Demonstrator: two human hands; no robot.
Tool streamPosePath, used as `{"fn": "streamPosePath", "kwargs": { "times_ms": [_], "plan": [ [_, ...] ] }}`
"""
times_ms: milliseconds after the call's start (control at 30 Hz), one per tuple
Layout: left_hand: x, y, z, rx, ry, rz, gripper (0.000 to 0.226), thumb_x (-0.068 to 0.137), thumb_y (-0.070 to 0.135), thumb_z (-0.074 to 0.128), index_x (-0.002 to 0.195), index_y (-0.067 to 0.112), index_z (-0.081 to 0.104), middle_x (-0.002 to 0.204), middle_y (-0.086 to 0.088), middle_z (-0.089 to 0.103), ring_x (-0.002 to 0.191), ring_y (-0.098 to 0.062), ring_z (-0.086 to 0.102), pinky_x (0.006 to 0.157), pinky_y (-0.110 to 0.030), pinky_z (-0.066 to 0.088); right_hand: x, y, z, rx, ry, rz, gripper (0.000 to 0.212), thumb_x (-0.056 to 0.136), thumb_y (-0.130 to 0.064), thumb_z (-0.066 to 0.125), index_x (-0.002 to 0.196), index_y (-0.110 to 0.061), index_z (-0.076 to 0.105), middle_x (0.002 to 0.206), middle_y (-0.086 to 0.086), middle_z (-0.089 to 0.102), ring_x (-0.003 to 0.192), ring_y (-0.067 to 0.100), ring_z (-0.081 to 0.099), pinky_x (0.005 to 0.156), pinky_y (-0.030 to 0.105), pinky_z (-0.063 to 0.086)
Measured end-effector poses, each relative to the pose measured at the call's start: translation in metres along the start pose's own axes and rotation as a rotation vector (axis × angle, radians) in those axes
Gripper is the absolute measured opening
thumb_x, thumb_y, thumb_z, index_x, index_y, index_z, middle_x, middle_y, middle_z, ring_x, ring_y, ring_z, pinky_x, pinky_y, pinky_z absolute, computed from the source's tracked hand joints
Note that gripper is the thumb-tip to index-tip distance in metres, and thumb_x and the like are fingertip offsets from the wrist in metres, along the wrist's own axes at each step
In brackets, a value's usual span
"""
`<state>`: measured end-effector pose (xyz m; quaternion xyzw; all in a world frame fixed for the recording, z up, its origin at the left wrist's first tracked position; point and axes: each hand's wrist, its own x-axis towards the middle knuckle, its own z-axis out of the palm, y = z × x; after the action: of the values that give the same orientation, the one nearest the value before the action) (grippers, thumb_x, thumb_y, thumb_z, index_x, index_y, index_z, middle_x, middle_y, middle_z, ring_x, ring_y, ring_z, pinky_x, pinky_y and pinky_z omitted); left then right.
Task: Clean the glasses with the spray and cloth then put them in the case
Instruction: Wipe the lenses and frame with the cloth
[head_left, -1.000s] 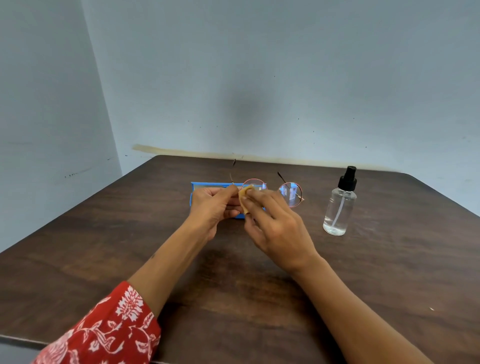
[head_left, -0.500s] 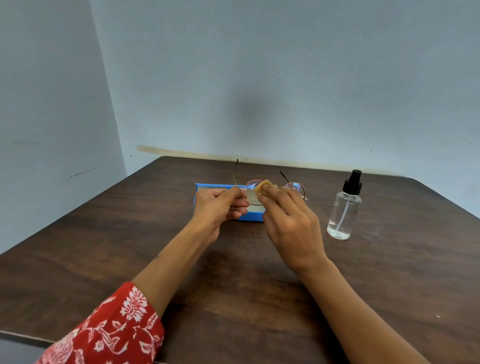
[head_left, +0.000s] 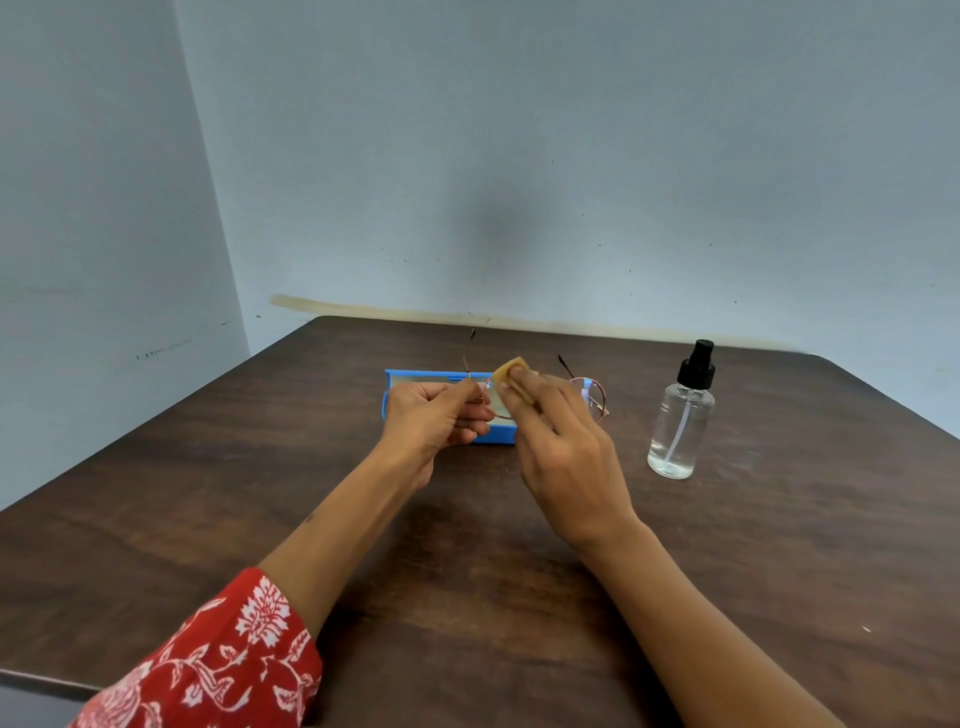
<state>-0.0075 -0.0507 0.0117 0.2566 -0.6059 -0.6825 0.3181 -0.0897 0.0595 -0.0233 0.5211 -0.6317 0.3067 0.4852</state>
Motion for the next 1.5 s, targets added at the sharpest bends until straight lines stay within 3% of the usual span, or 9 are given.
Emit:
{"fn": "streamPosePath", "kwargs": {
  "times_ms": [133, 333, 500, 700, 900, 1000, 1133, 1267, 1500],
  "plan": [
    [0.002, 0.000, -0.001, -0.010, 0.021, 0.018, 0.014, 0.084, 0.011, 0.064, 0.075, 0.001, 0.068, 0.053, -0.003, 0.067, 0.044, -0.008, 0.059, 0.041, -0.014, 0.044, -0.003, 0.000, 0.000, 0.034, -0.054, -0.012, 0.029, 0.083, -0.002, 0.047, 0.100, 0.001, 0.070, 0.103, 0.012, 0.067, 0.092, 0.025, 0.062, 0.080, 0.033, 0.052],
    [0.001, -0.003, 0.001, -0.012, 0.006, 0.000, 0.016, 0.084, 0.012, 0.065, 0.073, 0.001, 0.068, 0.053, -0.005, 0.067, 0.044, -0.010, 0.060, 0.042, -0.015, 0.046, -0.002, 0.001, 0.001, -0.018, 0.009, 0.034, 0.039, 0.099, -0.005, 0.031, 0.106, 0.004, 0.068, 0.110, 0.017, 0.066, 0.101, 0.025, 0.058, 0.087, 0.031, 0.049],
    [0.003, -0.001, -0.002, -0.049, 0.037, 0.018, 0.017, 0.084, 0.009, 0.065, 0.070, 0.000, 0.067, 0.049, -0.004, 0.064, 0.042, -0.010, 0.058, 0.043, -0.015, 0.047, -0.003, -0.003, 0.000, 0.039, -0.047, -0.013, 0.029, 0.081, -0.003, 0.048, 0.097, 0.002, 0.071, 0.100, 0.012, 0.068, 0.092, 0.023, 0.059, 0.081, 0.031, 0.050],
    [0.001, -0.003, 0.001, -0.026, 0.014, -0.004, 0.017, 0.085, 0.011, 0.065, 0.072, 0.001, 0.068, 0.053, -0.005, 0.066, 0.045, -0.009, 0.060, 0.043, -0.015, 0.048, -0.001, -0.001, 0.002, -0.016, 0.025, 0.072, 0.039, 0.099, -0.005, 0.030, 0.107, 0.006, 0.067, 0.111, 0.019, 0.065, 0.101, 0.027, 0.056, 0.085, 0.032, 0.050],
    [0.003, -0.001, -0.002, -0.048, 0.052, 0.030, 0.016, 0.084, 0.008, 0.064, 0.070, 0.000, 0.067, 0.047, -0.003, 0.064, 0.040, -0.009, 0.056, 0.042, -0.015, 0.047, -0.004, -0.005, 0.000, 0.045, -0.064, 0.022, 0.032, 0.079, -0.004, 0.046, 0.099, 0.001, 0.070, 0.102, 0.012, 0.067, 0.092, 0.024, 0.059, 0.080, 0.030, 0.049],
    [0.003, -0.001, 0.000, -0.041, 0.057, 0.023, 0.016, 0.084, 0.008, 0.064, 0.071, -0.001, 0.068, 0.049, -0.004, 0.064, 0.040, -0.009, 0.057, 0.042, -0.015, 0.047, -0.004, 0.001, 0.001, -0.019, -0.010, 0.127, 0.032, 0.084, 0.001, 0.045, 0.105, 0.004, 0.068, 0.107, 0.016, 0.066, 0.099, 0.023, 0.054, 0.081, 0.030, 0.051],
    [0.002, -0.002, 0.002, -0.035, 0.041, 0.023, 0.016, 0.085, 0.009, 0.063, 0.071, 0.001, 0.068, 0.050, -0.003, 0.065, 0.044, -0.008, 0.059, 0.044, -0.015, 0.048, -0.003, -0.008, 0.006, 0.021, -0.009, 0.059, 0.041, 0.097, -0.004, 0.029, 0.108, 0.004, 0.067, 0.109, 0.016, 0.065, 0.099, 0.025, 0.056, 0.082, 0.031, 0.049],
    [0.003, -0.003, -0.001, -0.045, 0.060, 0.026, 0.015, 0.084, 0.008, 0.063, 0.072, 0.001, 0.068, 0.049, -0.002, 0.065, 0.043, -0.008, 0.059, 0.043, -0.014, 0.047, -0.005, -0.010, 0.006, 0.048, -0.058, 0.044, 0.034, 0.081, -0.002, 0.043, 0.103, 0.002, 0.069, 0.105, 0.014, 0.066, 0.095, 0.025, 0.059, 0.079, 0.030, 0.050],
    [0.003, -0.005, 0.000, -0.037, 0.059, 0.017, 0.015, 0.085, 0.009, 0.064, 0.075, 0.000, 0.068, 0.052, -0.003, 0.066, 0.045, -0.008, 0.059, 0.044, -0.015, 0.048, -0.005, -0.008, 0.007, 0.032, -0.038, 0.070, 0.034, 0.088, -0.002, 0.040, 0.108, 0.002, 0.068, 0.109, 0.016, 0.066, 0.096, 0.027, 0.062, 0.079, 0.031, 0.053]
  ]
}}
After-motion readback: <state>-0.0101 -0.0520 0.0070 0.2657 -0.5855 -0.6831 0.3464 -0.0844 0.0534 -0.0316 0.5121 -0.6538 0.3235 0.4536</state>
